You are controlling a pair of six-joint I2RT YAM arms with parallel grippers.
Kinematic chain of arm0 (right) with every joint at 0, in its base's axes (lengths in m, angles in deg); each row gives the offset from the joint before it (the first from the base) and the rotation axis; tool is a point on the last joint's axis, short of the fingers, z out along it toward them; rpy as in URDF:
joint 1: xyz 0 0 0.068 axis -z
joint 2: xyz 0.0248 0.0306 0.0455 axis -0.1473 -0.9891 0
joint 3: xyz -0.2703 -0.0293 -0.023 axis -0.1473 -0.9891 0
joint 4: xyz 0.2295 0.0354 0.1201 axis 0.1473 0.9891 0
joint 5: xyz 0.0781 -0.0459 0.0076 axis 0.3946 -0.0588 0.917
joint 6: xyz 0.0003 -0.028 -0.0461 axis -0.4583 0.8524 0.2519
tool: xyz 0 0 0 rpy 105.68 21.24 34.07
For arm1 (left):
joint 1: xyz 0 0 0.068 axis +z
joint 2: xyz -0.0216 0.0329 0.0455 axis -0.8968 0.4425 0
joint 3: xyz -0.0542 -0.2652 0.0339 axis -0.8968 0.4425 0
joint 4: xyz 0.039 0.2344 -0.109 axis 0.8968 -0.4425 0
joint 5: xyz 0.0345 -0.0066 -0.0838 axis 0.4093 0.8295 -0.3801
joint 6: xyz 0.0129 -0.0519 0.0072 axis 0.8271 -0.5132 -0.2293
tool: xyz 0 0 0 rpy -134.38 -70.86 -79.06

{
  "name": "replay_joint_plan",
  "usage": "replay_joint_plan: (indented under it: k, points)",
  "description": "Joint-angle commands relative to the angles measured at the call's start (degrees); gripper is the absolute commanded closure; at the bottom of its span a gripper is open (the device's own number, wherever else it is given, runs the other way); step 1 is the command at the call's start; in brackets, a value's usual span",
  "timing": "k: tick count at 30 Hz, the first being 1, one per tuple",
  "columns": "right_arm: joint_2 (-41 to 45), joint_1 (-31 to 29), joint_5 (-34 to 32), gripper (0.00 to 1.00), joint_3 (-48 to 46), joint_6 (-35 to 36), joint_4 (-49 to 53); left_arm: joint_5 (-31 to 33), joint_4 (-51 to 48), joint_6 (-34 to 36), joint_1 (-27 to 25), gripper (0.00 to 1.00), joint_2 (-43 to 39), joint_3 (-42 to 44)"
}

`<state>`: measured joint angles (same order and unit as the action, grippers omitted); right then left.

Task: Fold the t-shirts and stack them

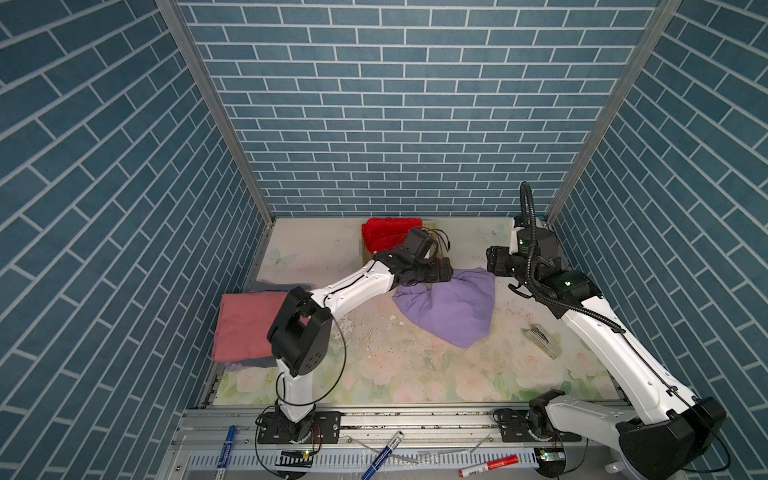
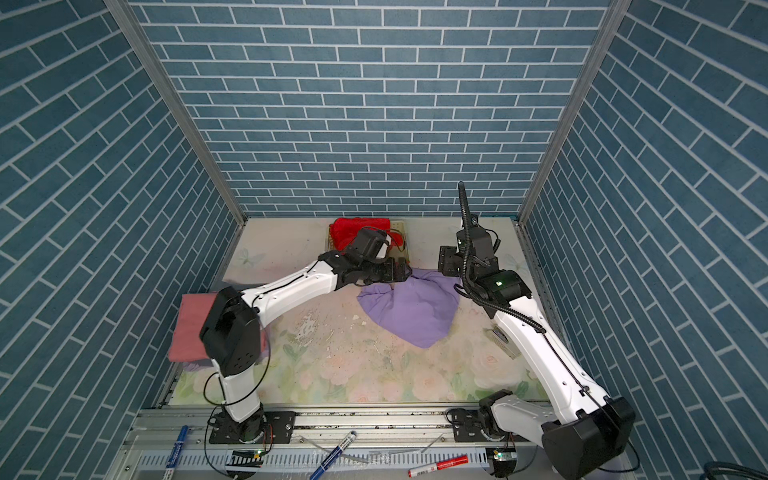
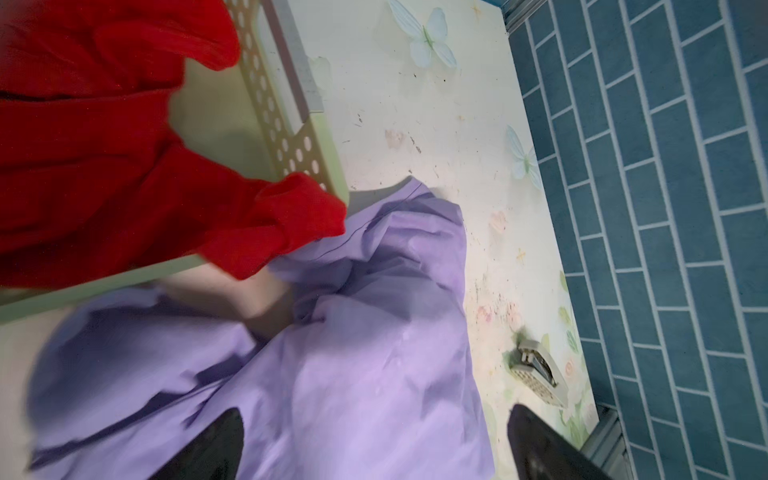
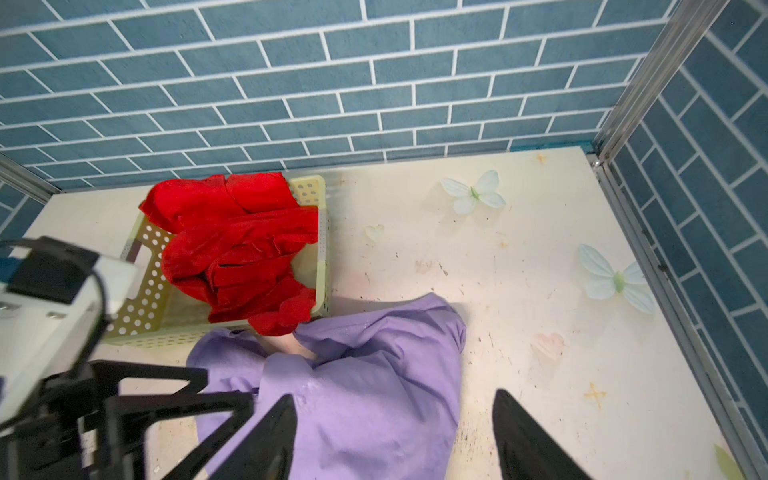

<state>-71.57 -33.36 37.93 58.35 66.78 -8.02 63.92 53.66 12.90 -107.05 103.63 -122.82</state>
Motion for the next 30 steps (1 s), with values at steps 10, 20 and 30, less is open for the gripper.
replay_joint_plan:
  k: [10,20,30]
  points:
    - [5.24,2.16,-0.4,0.28,-6.06,-5.72,4.11,0.55,2.12,-7.72,-1.51,0.01,19.55,-26.3]
    - [10.15,2.34,-1.41,0.26,-7.05,-6.96,5.97,4.71,-12.49,-8.24,-2.39,0.0,38.56,-52.2]
    - [7.4,2.38,1.86,0.26,-9.51,-6.75,2.2,20.37,-27.36,-5.64,0.55,0.0,36.95,-51.94]
